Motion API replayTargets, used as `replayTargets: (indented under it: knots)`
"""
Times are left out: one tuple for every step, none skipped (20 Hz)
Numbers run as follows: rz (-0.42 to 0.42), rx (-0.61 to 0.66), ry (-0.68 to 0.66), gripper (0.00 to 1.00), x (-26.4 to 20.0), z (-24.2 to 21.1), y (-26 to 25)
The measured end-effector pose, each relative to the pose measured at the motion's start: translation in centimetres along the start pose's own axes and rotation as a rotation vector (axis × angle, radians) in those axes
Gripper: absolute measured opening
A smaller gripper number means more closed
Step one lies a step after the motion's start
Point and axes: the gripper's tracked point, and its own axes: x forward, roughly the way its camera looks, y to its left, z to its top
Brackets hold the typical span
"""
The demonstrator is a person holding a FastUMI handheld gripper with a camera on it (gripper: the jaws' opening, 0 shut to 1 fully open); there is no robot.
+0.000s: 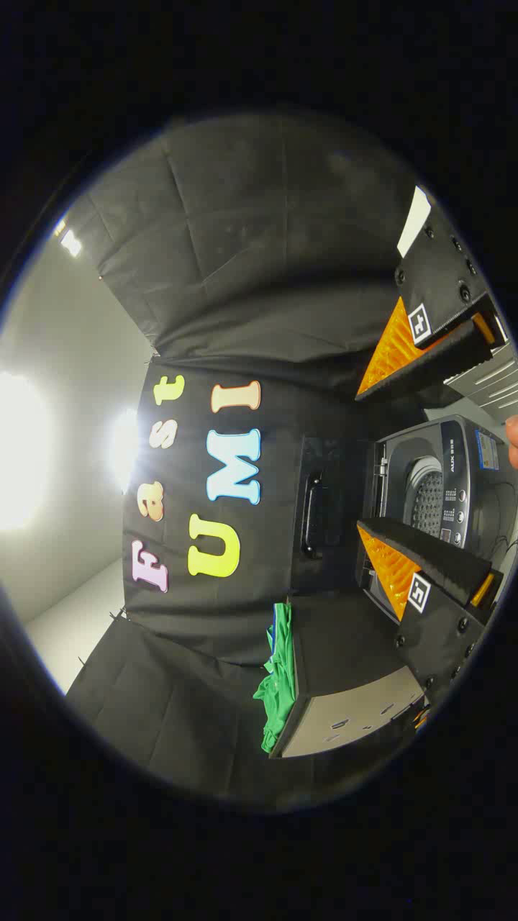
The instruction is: Put the clothes into the washing machine and then close the washing machine lid.
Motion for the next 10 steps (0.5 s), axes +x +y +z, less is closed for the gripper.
replayTargets:
  knots:
    - [0.001,0.0,0.0,0.99,-0.15,0.02,0.08]
    - [0.003,0.001,0.003,0.99,-0.24,-0.15,0.1]
    - [0.005,-0.001,0.005,0.99,-0.32,-0.17,0.16]
    - [0.004,-0.005,0.007,0.99,-0.39,-0.21,0.1]
    - [0.005,-0.008,0.007,0.99,-0.45,-0.19,0.04]
    - [0.005,-0.009,0.01,0.99,-0.51,-0.14,0.08]
    - [0.005,-0.01,0.013,0.99,-0.5,-0.24,0.08]
    - [0.005,-0.009,0.016,0.99,-0.43,-0.31,0.15]
    - [0.007,-0.005,0.018,0.99,-0.36,-0.24,0.26]
    - [0.01,0.0,0.02,0.99,-0.34,-0.22,0.43]
